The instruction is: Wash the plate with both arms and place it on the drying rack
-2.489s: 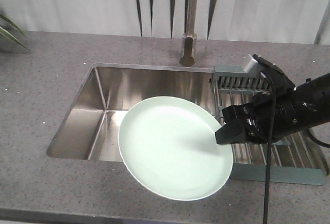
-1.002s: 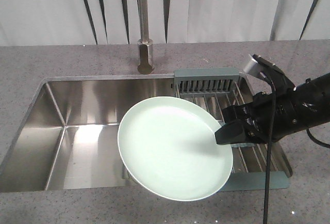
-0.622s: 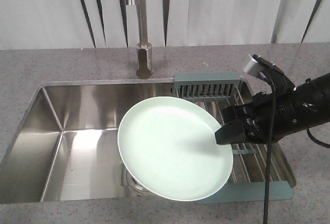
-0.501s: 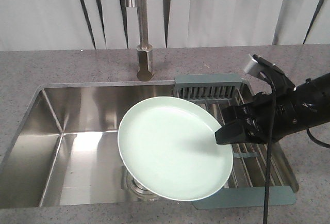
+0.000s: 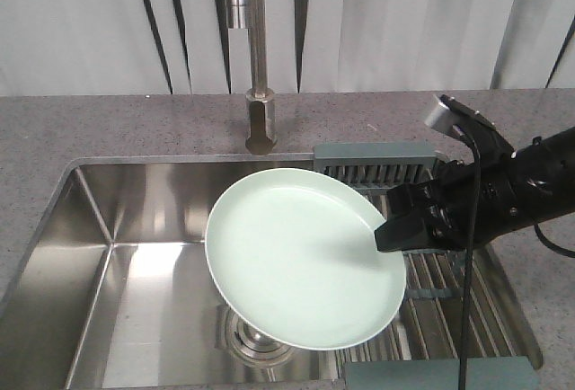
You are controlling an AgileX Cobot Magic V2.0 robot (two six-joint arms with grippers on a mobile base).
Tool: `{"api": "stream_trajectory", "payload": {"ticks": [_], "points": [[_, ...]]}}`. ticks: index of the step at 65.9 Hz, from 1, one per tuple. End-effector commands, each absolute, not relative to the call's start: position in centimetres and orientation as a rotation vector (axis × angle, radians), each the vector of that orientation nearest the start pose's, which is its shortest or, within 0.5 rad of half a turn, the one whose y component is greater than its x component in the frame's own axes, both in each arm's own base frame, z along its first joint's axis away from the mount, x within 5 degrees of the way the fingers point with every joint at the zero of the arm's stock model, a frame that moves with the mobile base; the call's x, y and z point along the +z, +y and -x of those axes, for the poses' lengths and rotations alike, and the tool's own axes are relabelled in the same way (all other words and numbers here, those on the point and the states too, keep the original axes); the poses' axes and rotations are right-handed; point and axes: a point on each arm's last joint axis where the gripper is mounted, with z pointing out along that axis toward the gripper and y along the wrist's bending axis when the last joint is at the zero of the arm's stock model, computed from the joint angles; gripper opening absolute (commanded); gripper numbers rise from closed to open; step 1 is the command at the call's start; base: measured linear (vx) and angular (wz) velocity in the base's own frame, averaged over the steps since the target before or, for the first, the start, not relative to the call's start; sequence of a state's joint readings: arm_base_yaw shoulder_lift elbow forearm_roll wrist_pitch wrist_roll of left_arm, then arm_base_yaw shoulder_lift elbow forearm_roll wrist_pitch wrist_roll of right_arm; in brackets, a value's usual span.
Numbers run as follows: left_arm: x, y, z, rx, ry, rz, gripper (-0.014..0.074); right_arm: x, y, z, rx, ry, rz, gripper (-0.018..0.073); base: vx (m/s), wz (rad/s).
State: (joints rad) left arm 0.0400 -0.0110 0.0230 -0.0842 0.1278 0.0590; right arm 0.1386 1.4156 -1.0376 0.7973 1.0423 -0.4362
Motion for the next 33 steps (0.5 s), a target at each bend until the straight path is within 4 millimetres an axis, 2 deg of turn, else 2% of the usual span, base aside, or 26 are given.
{"api": "stream_trajectory", "payload": {"ticks": [1,33], "points": [[20.96,0.13,-5.42,-0.007,1.509,0.048,-0.0006,31.03,9.51,-25.62,1.003,2.547,0.317,-0.0008,0.06,0.05],[20.96,0.13,-5.42,-0.007,1.509,0.048,-0.0006,31.03,9.51,-25.60,1.004,2.549,0.319,-0.0008,0.03,0.02]]}}
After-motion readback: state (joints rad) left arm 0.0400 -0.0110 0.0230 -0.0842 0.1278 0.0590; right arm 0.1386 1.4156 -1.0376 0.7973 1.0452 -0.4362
